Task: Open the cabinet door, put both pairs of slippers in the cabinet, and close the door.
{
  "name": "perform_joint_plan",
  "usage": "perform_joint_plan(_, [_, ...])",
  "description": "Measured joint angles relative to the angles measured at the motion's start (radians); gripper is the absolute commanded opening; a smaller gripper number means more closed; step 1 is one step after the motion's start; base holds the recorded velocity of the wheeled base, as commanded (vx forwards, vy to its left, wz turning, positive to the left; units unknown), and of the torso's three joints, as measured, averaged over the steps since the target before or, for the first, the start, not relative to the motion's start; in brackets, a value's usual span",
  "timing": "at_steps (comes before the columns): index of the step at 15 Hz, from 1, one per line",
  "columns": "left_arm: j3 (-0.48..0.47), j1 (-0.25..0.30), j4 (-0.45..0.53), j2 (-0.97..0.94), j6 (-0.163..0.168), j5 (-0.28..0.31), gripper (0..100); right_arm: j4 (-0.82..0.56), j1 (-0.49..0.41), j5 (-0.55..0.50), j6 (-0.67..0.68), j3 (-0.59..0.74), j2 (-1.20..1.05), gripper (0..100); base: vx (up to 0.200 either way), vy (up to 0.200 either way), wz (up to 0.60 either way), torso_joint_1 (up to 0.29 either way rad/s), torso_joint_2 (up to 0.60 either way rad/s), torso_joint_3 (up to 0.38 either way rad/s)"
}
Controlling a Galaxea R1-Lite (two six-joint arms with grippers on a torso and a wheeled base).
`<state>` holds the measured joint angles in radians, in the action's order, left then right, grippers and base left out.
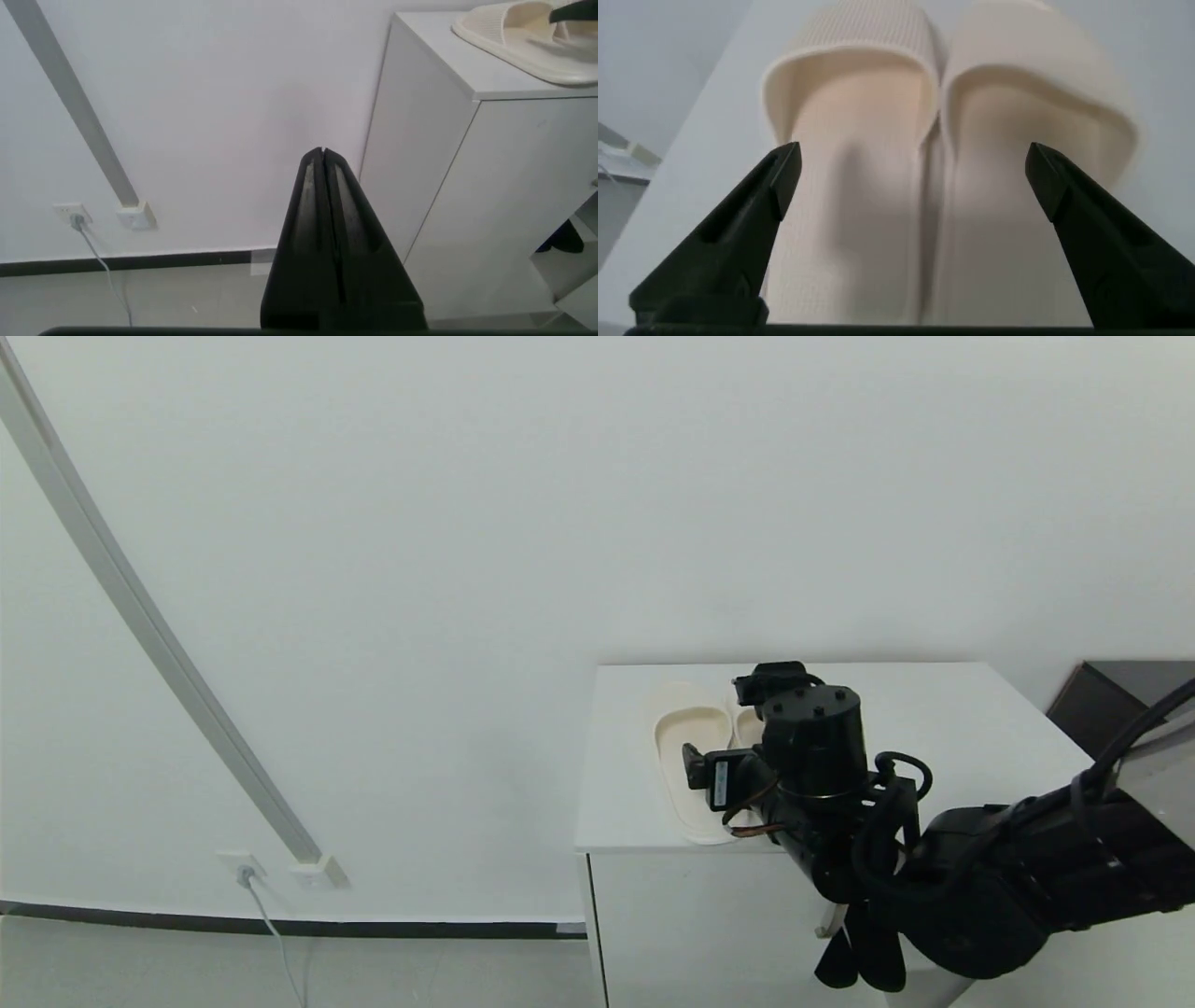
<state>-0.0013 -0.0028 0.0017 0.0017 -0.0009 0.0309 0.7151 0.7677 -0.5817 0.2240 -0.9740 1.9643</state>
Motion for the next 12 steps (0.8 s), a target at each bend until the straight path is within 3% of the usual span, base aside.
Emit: perform_joint_plan(12, [0.001, 0.000, 0.000, 0.000, 0.000, 0.000, 0, 0.076, -0.079, 0.012, -0.048, -0.191, 0.182, 100, 0.000, 0.000, 0.00, 0.000, 0.00, 0.000])
